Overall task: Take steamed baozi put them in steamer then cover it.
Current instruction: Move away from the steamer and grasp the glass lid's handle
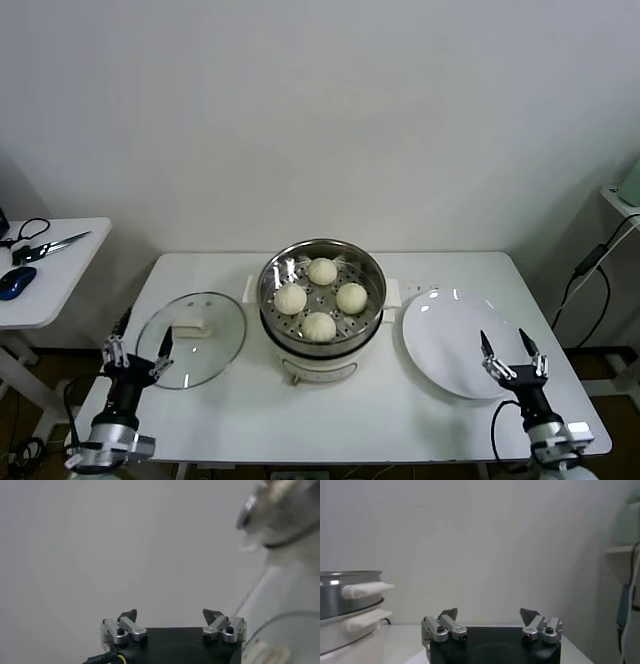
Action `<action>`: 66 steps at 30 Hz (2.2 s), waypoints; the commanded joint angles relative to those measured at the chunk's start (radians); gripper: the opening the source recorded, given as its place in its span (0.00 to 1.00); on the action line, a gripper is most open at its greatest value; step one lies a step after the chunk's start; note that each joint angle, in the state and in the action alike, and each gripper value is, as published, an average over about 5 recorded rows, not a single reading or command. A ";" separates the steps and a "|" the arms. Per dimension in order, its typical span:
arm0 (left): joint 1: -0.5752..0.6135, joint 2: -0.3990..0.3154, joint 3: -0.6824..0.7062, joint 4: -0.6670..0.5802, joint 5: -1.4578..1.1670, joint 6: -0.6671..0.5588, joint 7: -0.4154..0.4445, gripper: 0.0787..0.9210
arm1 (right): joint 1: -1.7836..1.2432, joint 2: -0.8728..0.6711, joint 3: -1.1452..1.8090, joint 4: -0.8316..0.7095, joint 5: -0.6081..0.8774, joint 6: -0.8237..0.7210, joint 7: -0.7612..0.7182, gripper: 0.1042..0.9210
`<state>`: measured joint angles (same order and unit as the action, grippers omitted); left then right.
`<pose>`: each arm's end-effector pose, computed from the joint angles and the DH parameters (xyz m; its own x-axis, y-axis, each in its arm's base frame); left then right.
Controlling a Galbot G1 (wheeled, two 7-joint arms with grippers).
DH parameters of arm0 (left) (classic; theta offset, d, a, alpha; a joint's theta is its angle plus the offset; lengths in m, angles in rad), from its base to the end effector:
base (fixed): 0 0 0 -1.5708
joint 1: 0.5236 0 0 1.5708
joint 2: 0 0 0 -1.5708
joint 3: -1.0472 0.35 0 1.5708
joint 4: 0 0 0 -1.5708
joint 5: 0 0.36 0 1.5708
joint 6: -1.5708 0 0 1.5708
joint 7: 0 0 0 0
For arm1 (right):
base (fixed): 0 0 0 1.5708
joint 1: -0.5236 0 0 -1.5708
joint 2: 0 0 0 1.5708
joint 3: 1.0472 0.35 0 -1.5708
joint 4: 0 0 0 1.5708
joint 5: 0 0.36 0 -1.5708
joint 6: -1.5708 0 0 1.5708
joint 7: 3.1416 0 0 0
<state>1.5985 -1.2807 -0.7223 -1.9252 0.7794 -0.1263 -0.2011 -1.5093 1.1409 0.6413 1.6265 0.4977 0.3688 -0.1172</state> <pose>0.1790 0.1282 -0.3408 -0.9953 -0.0517 -0.0816 -0.0959 0.4319 0.8968 0.1936 -0.1759 -0.4119 -0.9998 -0.0176 -0.0109 -0.0178 0.9995 0.0258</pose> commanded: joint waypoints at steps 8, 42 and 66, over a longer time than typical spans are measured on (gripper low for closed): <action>-0.102 0.012 0.026 0.345 0.578 -0.056 -0.208 0.88 | -0.099 0.139 0.040 0.010 -0.084 0.073 0.045 0.88; -0.487 -0.002 0.094 0.727 0.572 -0.016 -0.183 0.88 | -0.149 0.172 0.056 0.053 -0.094 0.092 0.055 0.88; -0.519 -0.029 0.097 0.809 0.595 0.001 -0.193 0.15 | -0.144 0.196 0.049 0.063 -0.121 0.093 0.057 0.88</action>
<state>1.0924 -1.3053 -0.6267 -1.1410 1.3669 -0.1244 -0.3924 -1.6543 1.3343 0.6911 1.6879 0.3814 0.4626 -0.0626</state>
